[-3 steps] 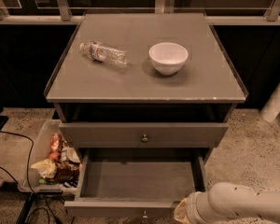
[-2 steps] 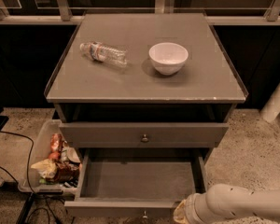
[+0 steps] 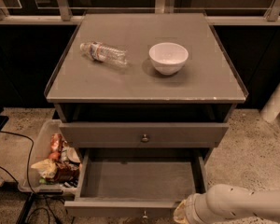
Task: Close middle drawer
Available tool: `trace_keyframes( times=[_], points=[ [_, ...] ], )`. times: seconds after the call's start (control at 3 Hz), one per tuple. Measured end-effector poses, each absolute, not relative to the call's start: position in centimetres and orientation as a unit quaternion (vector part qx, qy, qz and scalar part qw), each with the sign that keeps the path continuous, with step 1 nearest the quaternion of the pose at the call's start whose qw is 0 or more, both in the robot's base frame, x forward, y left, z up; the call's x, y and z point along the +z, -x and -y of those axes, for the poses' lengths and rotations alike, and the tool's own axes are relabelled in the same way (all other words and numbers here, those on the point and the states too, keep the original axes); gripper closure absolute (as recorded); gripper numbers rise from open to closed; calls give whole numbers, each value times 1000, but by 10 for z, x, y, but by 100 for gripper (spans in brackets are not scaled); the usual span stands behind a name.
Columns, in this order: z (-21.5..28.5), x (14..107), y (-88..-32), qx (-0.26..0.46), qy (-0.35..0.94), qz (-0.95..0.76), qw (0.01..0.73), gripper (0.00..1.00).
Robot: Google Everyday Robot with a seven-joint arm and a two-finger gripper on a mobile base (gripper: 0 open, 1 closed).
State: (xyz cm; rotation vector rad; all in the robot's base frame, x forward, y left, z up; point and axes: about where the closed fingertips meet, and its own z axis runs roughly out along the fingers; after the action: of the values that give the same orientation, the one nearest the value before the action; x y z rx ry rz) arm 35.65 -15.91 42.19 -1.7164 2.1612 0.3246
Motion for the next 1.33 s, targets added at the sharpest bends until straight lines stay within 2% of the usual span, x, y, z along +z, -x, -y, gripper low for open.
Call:
trace_keyframes(
  times=[0.67,1.0,1.33],
  points=[
    [159,422,-356,115,608,-765,180,12],
    [158,420,-361,118,609,-762,186,0],
    [156,404,-361,147,611,-755,186,17]
  ],
)
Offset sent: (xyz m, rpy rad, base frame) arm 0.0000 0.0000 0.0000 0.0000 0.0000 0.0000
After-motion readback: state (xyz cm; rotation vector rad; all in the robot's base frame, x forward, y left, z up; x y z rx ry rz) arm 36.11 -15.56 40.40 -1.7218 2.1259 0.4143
